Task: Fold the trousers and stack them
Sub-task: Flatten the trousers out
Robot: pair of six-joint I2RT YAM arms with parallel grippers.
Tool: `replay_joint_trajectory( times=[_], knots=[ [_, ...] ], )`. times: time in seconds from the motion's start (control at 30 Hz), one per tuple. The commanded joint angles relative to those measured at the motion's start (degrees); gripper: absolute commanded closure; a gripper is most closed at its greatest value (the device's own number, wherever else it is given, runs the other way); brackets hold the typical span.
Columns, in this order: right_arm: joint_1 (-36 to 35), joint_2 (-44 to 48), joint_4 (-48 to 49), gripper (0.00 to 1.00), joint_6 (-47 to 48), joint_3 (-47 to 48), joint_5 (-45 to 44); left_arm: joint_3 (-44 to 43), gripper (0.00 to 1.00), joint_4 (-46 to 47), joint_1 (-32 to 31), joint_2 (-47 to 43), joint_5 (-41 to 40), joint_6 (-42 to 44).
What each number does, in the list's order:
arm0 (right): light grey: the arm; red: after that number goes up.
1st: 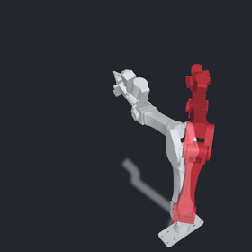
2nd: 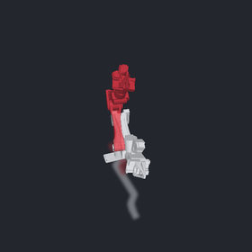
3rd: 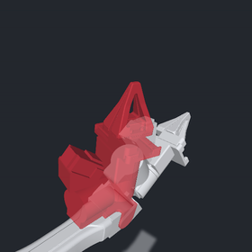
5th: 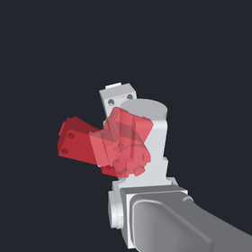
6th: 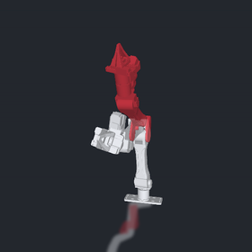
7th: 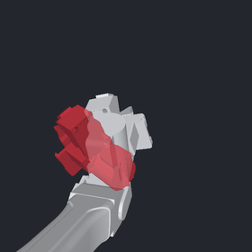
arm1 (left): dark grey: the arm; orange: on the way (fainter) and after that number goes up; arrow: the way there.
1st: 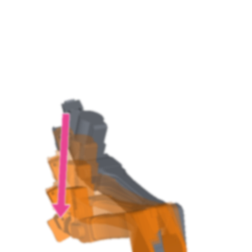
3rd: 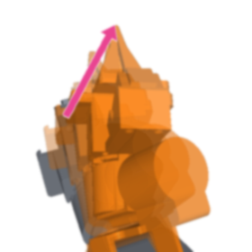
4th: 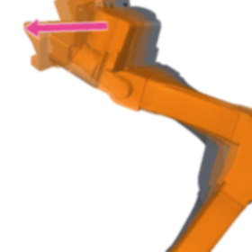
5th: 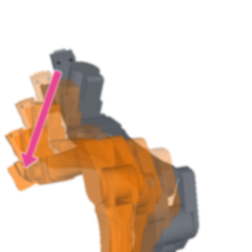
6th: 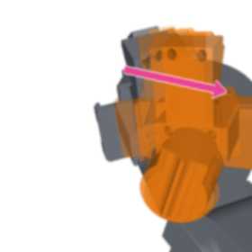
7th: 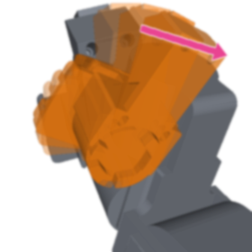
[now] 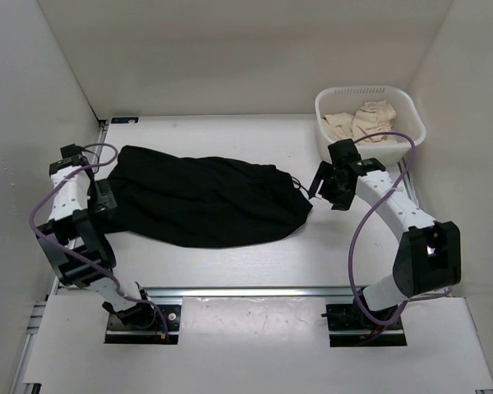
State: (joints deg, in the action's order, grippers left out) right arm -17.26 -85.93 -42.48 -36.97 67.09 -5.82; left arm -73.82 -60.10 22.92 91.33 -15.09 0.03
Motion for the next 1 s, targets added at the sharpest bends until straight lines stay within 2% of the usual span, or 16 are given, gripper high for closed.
replay_joint_trajectory(
  times=[0.0, 0.1, 0.23, 0.43, 0.53, 0.57, 0.6, 0.63, 0.67, 0.7, 0.73, 0.77, 0.8, 0.83, 0.97],
  knots=[
    [1.3, 2.3, 4.8, 0.18, -2.3, -2.6, 1.7, 0.4, 0.0, 6.2, 5.5, 1.7, -0.2, 0.0],
    [1.3, 0.1, 10.5, 0.14, -2.9, -4.9, 6.9, 1.8, 0.0, 11.1, 10.0, 4.2, 1.1, 0.0],
    [1.3, -4.0, 19.1, 0.06, -2.4, -8.3, 11.4, 5.9, 0.0, 16.5, 10.6, 8.2, 2.3, 0.0],
    [1.3, -17.1, 18.3, 0.06, -0.5, -4.2, 15.1, 9.2, 0.0, 20.7, 7.9, 10.1, 7.3, 0.0],
    [1.3, -20.8, 18.8, 0.27, -0.5, -4.2, 16.4, 9.2, 0.0, 21.5, 7.1, 10.7, 9.5, 0.0],
    [1.3, -21.5, 18.8, 0.44, -0.5, -3.3, 17.1, 9.2, 0.0, 22.3, 7.1, 11.3, 10.2, 0.0],
    [1.3, -21.5, 18.8, 0.52, -0.5, -2.8, 17.1, 8.7, 0.0, 22.3, 7.1, 12.2, 11.0, 0.0],
    [1.3, -21.5, 18.8, 0.58, -0.5, -2.8, 17.1, 8.7, 0.03, 22.3, 7.1, 12.2, 11.0, 0.0],
    [1.3, -21.5, 18.8, 0.7, -0.5, -2.2, 17.1, 8.7, 0.08, 22.3, 7.1, 13.0, 11.5, 0.0],
    [1.3, -20.9, 18.8, 0.76, -0.5, -1.5, 16.6, 8.2, 0.23, 22.3, 7.1, 13.7, 11.5, 0.0],
    [1.3, -20.9, 17.9, 0.81, 0.3, -0.8, 16.5, 8.2, 0.32, 22.3, 7.1, 13.7, 12.2, 0.0],
    [1.3, -20.9, 17.3, 0.91, 0.3, 0.0, 16.5, 7.6, 0.43, 22.3, 7.1, 14.4, 12.8, 0.0],
    [1.3, -20.9, 16.7, 0.95, 1.6, 1.7, 16.5, 7.6, 0.56, 22.3, 7.1, 15.3, 12.8, 0.0],
    [1.3, -20.9, 16.0, 0.99, 1.6, 2.8, 16.0, 7.0, 0.86, 22.3, 7.1, 15.3, 12.8, 0.0],
    [2.0, -18.1, 12.6, 1.0, 3.0, 8.9, 16.0, 3.9, 0.86, 21.7, 7.1, 13.5, 10.1, 0.0]
  ],
)
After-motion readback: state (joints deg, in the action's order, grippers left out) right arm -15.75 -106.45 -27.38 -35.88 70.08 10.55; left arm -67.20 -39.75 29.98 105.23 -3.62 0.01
